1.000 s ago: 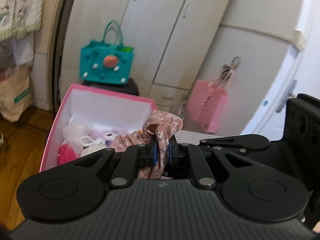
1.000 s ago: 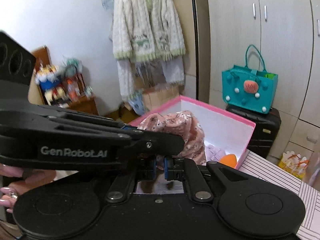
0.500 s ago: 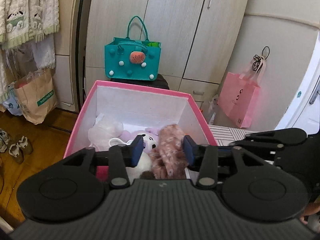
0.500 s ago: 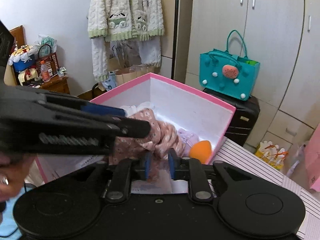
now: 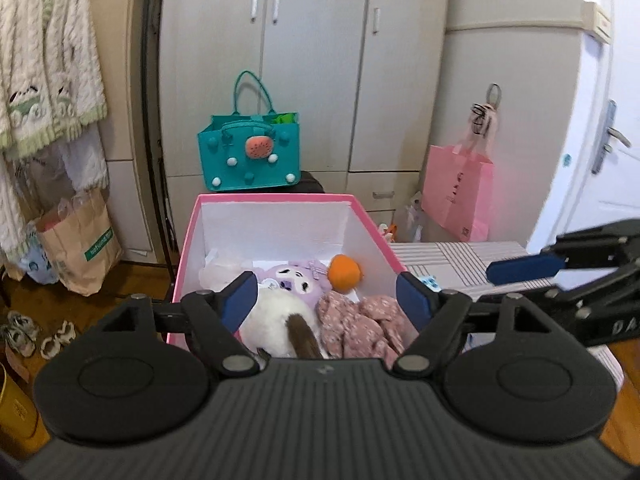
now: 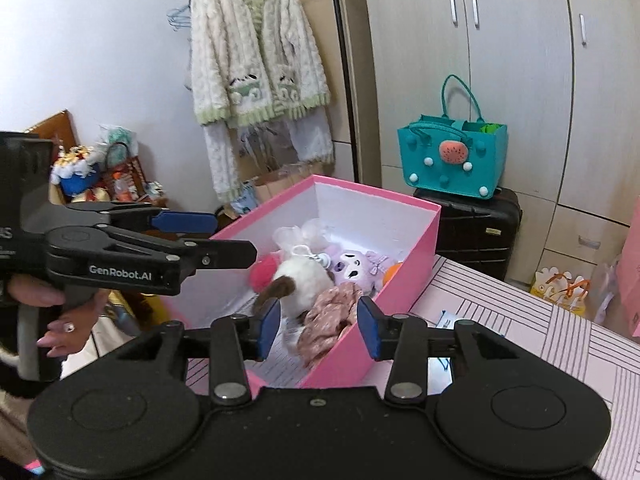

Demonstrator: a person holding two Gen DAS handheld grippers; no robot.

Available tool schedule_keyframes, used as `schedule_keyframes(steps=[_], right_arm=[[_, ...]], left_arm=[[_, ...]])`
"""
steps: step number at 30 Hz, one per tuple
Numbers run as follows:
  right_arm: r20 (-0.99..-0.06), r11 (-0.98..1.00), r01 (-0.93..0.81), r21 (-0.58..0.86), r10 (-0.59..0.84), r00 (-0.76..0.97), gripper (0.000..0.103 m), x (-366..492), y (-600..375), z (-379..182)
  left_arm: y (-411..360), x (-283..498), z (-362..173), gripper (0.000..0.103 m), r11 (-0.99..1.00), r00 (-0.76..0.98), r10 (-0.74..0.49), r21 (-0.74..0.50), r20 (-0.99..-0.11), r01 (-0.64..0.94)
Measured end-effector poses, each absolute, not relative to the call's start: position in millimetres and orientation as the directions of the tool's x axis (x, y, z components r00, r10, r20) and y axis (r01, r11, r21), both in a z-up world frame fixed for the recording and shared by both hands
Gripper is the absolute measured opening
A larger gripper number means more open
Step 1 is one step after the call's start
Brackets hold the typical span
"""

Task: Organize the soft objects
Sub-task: 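Open the left gripper to drop the floral cloth into the box, then move the left gripper toward the white wet-wipes pack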

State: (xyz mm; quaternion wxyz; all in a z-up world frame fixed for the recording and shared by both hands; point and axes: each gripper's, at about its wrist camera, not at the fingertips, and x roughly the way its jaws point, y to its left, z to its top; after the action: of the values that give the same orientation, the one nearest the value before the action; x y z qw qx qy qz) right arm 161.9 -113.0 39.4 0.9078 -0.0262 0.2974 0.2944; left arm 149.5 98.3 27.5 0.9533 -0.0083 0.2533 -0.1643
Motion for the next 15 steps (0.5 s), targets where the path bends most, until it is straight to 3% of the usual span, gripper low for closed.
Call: schedule_keyframes(steps=[2,10,15], right_arm=[[-0.561,0.822,-0.558,0.112,0.516,0.648,0.049,151,-117,43],[-0.601,0.826,-0.562,0.043,0.470,0.646,0.055,115,-124,45],[-0.615,0.821,-0.570,0.028,0.463,0.638,0.059,95,-131,41]], left_arm=[[98,142,31,0.083,0.930,0.796,-0.354,-0.094,-0.490,0.356],[90,115,39,0.084,0.904,0.741,-0.391,-0.074,-0.546,0.422],[82,101,41,0.090,0.874,0.693,-0.446,-0.105,-0.567,0.475]])
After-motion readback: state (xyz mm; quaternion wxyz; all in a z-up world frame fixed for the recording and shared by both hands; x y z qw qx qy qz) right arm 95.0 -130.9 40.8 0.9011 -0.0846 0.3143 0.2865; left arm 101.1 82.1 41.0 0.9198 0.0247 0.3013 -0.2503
